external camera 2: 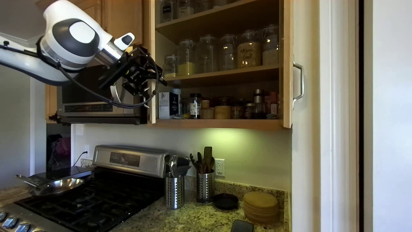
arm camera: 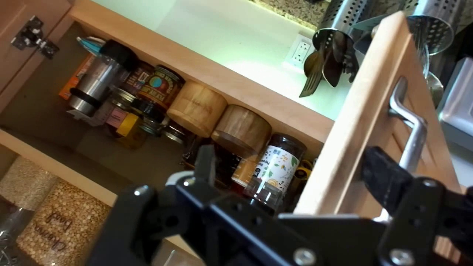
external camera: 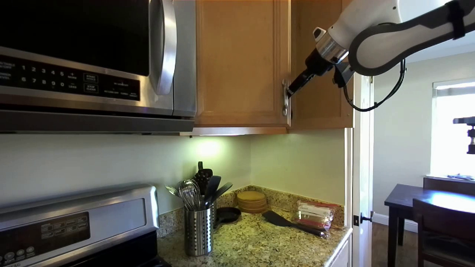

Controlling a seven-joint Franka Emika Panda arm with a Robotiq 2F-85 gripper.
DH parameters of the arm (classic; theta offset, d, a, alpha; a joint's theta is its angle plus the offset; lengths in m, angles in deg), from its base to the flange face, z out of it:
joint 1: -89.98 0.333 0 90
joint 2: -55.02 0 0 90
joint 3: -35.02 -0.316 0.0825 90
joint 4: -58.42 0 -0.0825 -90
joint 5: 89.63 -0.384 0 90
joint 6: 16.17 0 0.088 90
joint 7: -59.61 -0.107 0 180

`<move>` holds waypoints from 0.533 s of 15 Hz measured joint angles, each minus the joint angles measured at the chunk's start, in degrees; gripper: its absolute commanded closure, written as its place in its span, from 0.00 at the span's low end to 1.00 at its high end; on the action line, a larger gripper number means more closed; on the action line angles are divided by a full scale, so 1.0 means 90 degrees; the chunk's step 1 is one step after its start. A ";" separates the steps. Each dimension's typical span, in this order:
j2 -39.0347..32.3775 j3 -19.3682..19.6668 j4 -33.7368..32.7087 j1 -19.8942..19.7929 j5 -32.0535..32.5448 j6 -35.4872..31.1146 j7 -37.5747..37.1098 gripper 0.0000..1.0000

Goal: Pick up the container from the counter and place it on the bottom shelf of the open upper cabinet, close the doors of the open cabinet

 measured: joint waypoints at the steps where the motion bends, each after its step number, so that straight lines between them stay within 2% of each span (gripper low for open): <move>1: -0.0060 -0.0041 -0.0065 -0.0080 0.0134 0.0012 -0.0040 0.00; 5: -0.0306 -0.0086 -0.0243 -0.0295 0.0553 0.0110 -0.0147 0.00; 8: -0.0522 -0.0055 -0.0192 -0.0610 0.0959 0.0593 -0.0150 0.00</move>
